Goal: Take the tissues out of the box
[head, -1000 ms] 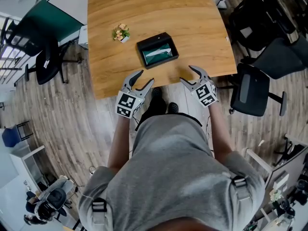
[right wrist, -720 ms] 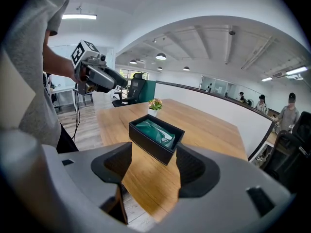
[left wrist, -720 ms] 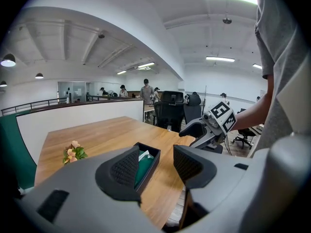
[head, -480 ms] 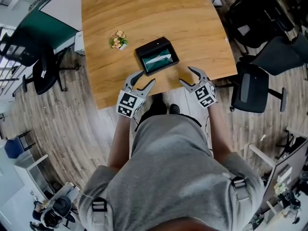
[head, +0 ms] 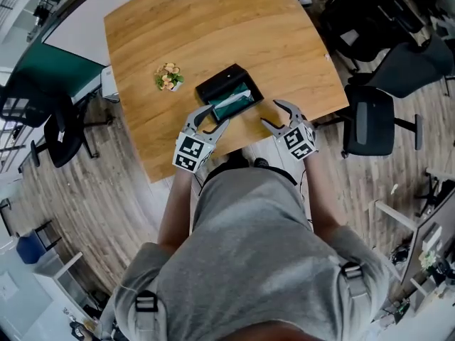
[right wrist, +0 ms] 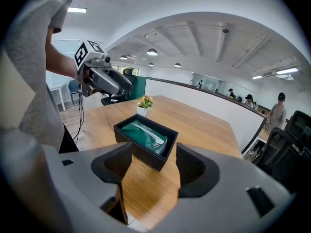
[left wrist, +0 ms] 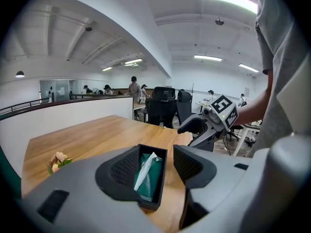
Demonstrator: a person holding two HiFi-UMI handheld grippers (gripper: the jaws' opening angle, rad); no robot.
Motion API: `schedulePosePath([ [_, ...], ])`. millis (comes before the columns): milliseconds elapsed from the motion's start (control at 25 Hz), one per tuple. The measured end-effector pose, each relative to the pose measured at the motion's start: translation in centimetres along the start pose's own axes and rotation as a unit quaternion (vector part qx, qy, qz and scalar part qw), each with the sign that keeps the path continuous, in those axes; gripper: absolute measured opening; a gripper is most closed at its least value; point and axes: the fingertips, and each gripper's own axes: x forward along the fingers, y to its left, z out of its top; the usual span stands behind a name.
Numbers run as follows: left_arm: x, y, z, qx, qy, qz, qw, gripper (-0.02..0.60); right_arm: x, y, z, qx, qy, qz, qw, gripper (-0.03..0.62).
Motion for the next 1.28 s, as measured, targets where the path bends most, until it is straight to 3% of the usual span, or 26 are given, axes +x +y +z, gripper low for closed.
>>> schedulePosePath([
  [480,1.9,1.6,-1.0,0.0,0.01,-0.058,0.9983,0.238,0.7,-0.3,0.2,0.023,0.013,-0.043,0.999,0.29],
  [920,2.9,1.6,-2.2,0.009,0.03,-0.071,0.997,0.238,1.1,0.2,-1.3,0.043,0.023,-0.05,0.998,0.285],
  [1280,4.9,2.1,-3.1,0.005,0.052,-0.072,0.996,0.238,2.3,-2.6,-1.3,0.053,0.012,-0.046,0.997,0.284],
])
